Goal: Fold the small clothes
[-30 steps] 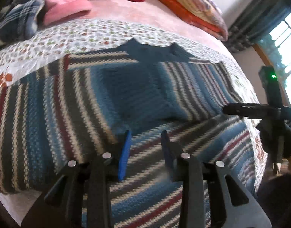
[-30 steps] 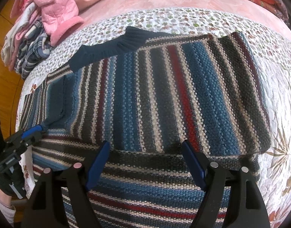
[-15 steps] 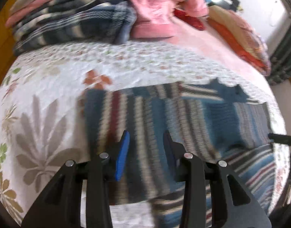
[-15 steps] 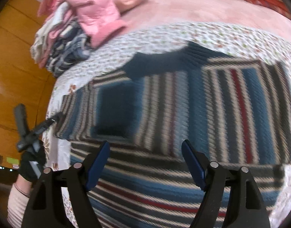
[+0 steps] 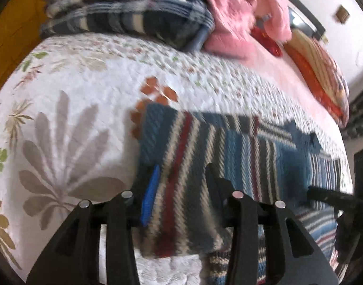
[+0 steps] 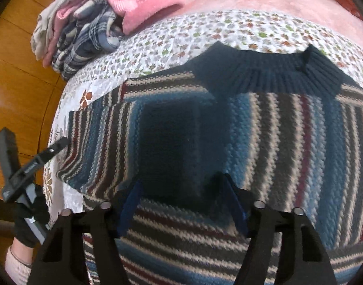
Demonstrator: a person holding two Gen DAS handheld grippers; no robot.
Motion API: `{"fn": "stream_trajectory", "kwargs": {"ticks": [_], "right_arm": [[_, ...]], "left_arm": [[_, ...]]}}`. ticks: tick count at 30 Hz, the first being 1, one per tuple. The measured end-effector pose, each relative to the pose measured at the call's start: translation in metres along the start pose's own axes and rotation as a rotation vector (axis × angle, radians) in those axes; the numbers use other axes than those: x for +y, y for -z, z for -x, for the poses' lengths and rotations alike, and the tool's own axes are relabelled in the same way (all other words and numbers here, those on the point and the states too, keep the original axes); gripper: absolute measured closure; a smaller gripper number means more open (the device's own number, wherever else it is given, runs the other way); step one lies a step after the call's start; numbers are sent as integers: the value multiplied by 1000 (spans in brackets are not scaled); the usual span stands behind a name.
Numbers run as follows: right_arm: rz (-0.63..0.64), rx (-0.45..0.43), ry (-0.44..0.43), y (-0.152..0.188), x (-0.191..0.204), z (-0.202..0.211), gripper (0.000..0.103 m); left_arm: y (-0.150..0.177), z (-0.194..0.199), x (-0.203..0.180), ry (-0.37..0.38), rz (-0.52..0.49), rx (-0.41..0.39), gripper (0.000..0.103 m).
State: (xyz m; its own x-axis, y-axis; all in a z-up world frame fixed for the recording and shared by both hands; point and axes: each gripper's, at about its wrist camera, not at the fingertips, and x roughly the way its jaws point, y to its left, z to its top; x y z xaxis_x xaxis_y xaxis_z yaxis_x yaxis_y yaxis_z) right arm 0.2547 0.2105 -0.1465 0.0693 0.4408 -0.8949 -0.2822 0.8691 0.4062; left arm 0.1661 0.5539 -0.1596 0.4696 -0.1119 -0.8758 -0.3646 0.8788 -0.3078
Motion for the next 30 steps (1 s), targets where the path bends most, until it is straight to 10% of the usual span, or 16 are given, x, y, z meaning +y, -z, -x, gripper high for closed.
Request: {"fn": "stream_trajectory", "kwargs": {"ticks": [2, 9, 18, 30], "right_arm": [[19, -1, 23, -2, 5, -4, 40], [74, -27, 67, -7, 11, 2, 95], [35, -90, -120, -9, -10, 58, 98], [-15, -200, -13, -12, -78, 142, 98]], "left_arm": [[-1, 1, 5, -2, 21, -4, 62], [0, -4, 4, -26, 9, -3, 62], [-4, 0, 0, -31, 13, -30, 59], [0, -4, -25, 9, -50, -17, 59]]}}
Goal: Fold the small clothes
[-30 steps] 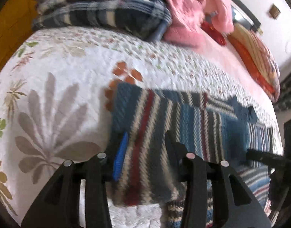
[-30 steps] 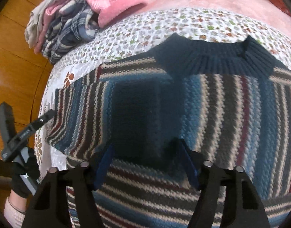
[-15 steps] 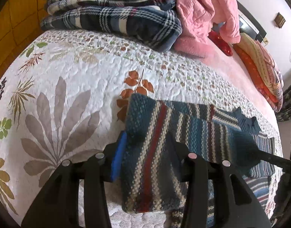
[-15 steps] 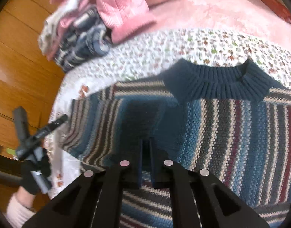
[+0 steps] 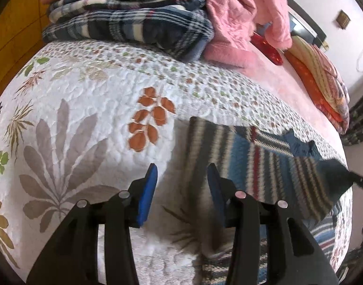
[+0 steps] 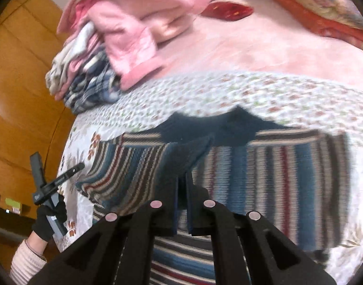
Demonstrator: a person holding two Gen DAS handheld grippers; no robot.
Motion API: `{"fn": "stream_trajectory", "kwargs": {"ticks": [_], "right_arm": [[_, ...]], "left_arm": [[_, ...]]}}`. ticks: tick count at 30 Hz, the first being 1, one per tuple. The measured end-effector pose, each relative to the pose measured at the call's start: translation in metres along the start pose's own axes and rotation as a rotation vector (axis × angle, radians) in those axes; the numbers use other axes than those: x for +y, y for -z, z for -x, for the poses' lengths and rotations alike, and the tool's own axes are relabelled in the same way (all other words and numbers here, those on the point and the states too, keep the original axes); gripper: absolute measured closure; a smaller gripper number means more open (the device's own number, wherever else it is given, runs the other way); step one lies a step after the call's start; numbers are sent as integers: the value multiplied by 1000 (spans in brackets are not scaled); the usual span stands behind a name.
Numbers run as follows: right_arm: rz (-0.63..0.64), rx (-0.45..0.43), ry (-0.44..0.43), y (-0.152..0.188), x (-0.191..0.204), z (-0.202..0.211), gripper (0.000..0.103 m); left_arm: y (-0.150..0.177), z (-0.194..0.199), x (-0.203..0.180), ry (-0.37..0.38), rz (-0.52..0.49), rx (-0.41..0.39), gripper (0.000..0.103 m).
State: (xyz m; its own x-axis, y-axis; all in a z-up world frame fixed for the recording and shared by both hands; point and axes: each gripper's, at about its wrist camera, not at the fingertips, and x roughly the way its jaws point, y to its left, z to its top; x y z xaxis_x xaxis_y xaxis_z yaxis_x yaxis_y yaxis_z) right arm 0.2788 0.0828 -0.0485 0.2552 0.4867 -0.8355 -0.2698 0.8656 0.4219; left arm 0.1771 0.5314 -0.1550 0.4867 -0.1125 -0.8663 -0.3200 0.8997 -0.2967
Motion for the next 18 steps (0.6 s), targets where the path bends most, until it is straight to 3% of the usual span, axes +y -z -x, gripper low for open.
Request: {"fn": "stream_trajectory", "kwargs": {"ticks": [9, 14, 18], "right_arm": [[-81, -29, 124, 10, -72, 21, 103], [-143, 32, 155, 22, -100, 1, 103], [-111, 29, 109, 19, -87, -3, 98]], "left_arm": [[16, -19, -47, -19, -136, 52, 59], [31, -36, -66, -69, -218, 101, 59], [28, -22, -84, -81, -282, 14, 59]]}}
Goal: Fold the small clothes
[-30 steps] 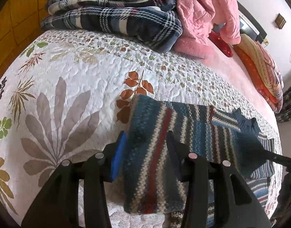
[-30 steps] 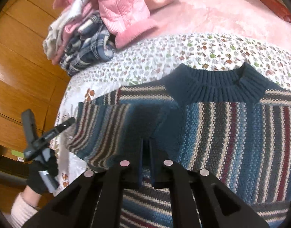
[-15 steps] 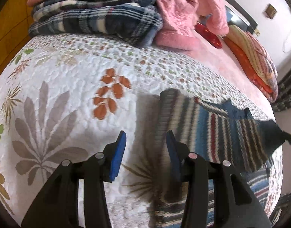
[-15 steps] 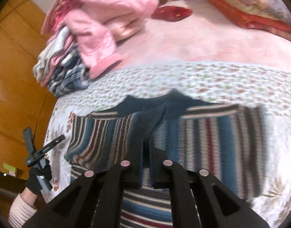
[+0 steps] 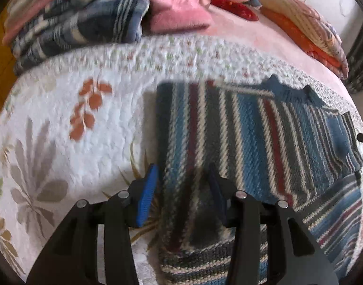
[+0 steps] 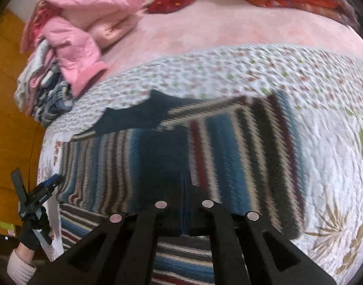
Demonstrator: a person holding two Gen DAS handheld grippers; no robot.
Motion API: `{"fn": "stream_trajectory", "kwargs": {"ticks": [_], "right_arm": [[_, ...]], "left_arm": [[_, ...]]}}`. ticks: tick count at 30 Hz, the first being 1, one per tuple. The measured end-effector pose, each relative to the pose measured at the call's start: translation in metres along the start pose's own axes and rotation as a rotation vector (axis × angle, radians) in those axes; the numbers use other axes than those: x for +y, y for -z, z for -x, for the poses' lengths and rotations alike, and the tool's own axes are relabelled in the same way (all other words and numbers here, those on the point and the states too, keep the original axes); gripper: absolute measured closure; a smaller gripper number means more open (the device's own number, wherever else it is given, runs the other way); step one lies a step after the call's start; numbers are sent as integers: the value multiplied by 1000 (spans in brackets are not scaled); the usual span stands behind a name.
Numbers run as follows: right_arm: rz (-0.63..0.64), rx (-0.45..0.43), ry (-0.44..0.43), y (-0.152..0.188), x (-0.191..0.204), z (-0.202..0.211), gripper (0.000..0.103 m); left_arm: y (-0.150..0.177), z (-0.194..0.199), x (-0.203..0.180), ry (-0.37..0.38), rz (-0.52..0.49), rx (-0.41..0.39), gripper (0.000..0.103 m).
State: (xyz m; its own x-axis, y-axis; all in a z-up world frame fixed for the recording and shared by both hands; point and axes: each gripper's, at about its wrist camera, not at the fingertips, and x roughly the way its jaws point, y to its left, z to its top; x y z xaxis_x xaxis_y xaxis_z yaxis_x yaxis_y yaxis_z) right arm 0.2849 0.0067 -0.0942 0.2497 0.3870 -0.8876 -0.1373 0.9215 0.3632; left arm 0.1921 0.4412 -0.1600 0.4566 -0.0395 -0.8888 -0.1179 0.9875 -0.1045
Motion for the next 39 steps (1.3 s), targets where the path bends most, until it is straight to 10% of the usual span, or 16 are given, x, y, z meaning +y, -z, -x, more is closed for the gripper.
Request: {"fn": "stream_trajectory", "kwargs": {"ticks": [7, 22, 26, 39], "right_arm": [[90, 59, -30, 4, 41, -32, 91], [66, 126, 17, 26, 18, -60, 92], [65, 79, 10, 24, 26, -28, 62], [-7, 9, -26, 101, 9, 104, 45]], "left_arm": [[-1, -4, -35, 152, -19, 35, 54], [18, -23, -40, 108, -45, 125, 53], [14, -5, -43, 69, -30, 147, 52], [96, 132, -52, 43, 6, 236, 30]]}}
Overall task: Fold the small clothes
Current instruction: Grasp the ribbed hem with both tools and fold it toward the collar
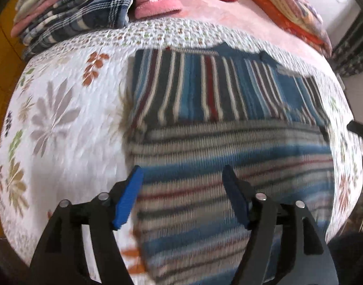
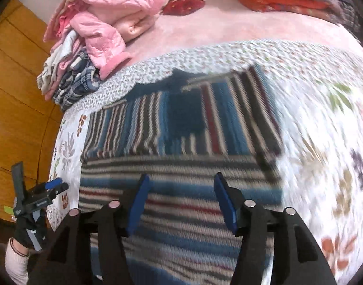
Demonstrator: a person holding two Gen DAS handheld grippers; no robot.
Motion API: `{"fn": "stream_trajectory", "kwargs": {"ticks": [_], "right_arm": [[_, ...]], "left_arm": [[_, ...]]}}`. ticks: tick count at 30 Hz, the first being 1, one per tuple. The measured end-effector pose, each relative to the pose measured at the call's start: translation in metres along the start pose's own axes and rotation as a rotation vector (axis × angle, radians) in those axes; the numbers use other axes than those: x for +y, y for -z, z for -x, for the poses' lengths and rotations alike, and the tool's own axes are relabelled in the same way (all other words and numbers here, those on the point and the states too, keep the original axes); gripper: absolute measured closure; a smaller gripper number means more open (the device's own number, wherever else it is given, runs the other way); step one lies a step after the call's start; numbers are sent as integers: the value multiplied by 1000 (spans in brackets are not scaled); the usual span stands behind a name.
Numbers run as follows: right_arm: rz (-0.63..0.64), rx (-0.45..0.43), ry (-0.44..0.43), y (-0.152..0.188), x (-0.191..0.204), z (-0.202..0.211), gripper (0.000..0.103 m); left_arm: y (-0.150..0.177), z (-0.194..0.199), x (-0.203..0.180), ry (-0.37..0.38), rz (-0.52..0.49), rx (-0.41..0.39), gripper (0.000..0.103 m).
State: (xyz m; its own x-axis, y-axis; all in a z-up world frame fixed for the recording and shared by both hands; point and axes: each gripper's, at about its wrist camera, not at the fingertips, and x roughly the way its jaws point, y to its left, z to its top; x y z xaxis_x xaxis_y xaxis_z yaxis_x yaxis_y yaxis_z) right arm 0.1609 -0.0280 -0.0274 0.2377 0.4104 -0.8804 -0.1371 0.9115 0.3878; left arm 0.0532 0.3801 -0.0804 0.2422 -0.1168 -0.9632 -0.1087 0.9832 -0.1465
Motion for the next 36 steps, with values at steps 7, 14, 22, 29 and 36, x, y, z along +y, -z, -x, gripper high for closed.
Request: {"fn": "stream_trajectory", "kwargs": {"ticks": [7, 14, 22, 29, 36], "right_arm": [[-126, -34, -59, 93, -41, 43, 37], [-305, -25, -78, 171, -93, 45, 36], [-348, -16, -79, 202, -104, 45, 36], [-274, 37, -47, 209, -86, 34, 36], [-257, 54, -38, 216, -82, 32, 36]], "left_arm": [[77, 15, 0, -12, -3, 74, 30], [126, 8, 4, 15, 114, 139, 30], [158, -3, -4, -6, 184, 170, 30], [176, -15, 1, -38, 204, 205, 30], [182, -13, 18, -17, 259, 208, 30]]}}
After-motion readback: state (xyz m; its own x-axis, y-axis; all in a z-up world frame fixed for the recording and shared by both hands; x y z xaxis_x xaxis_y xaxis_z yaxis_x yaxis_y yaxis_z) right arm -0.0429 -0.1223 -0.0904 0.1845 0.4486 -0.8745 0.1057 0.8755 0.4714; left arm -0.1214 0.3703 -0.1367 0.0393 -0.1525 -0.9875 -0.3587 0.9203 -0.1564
